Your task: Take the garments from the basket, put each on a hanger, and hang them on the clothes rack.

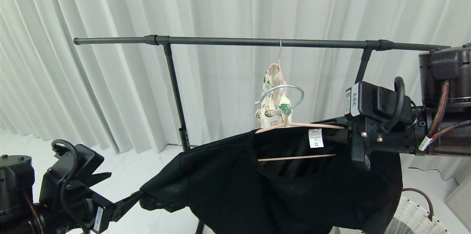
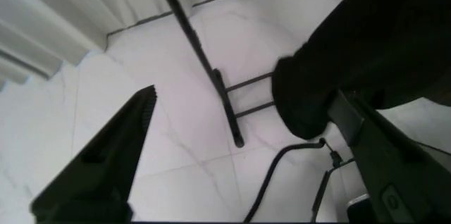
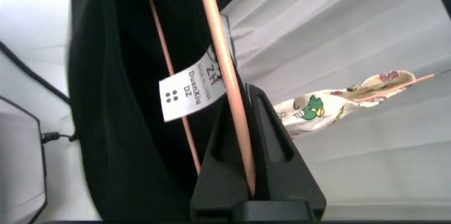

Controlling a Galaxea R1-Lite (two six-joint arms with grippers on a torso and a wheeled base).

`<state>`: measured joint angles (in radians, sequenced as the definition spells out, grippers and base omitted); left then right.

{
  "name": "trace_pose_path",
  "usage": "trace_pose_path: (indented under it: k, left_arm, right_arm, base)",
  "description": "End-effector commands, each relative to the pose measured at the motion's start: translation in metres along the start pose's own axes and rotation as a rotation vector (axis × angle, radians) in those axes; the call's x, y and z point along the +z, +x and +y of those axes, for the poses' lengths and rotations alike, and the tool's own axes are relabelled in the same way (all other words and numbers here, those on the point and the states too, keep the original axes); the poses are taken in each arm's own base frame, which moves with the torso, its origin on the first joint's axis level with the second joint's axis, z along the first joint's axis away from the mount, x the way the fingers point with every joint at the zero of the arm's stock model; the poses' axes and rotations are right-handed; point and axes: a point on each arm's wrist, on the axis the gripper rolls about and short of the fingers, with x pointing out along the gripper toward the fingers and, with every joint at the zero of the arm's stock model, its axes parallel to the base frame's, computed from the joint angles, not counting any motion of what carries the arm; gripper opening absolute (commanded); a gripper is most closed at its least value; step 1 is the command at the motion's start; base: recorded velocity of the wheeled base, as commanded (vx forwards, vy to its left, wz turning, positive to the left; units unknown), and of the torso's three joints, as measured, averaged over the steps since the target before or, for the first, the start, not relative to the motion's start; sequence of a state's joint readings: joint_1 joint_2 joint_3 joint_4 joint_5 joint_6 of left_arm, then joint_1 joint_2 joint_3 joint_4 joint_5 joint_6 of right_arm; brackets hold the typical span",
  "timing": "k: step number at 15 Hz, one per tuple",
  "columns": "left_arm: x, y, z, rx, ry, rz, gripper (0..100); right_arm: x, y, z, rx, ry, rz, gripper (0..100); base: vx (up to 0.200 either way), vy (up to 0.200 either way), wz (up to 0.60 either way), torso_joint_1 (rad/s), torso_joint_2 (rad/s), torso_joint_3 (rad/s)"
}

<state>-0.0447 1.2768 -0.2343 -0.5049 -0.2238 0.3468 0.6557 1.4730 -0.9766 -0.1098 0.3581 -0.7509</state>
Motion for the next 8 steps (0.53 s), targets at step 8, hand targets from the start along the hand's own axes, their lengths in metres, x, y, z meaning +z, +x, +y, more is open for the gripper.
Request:
trace_pose_path:
  k: [8]
  left_arm:
    - [0.020, -0.029, -0.002, -0.015, 0.011, -0.198, 100]
  right_arm:
    - [-0.012, -0.036, 0.004, -0.126, 0.137, 0.061, 0]
  base:
    - [0.000, 0.000, 0.00, 0.000, 0.00, 0.000]
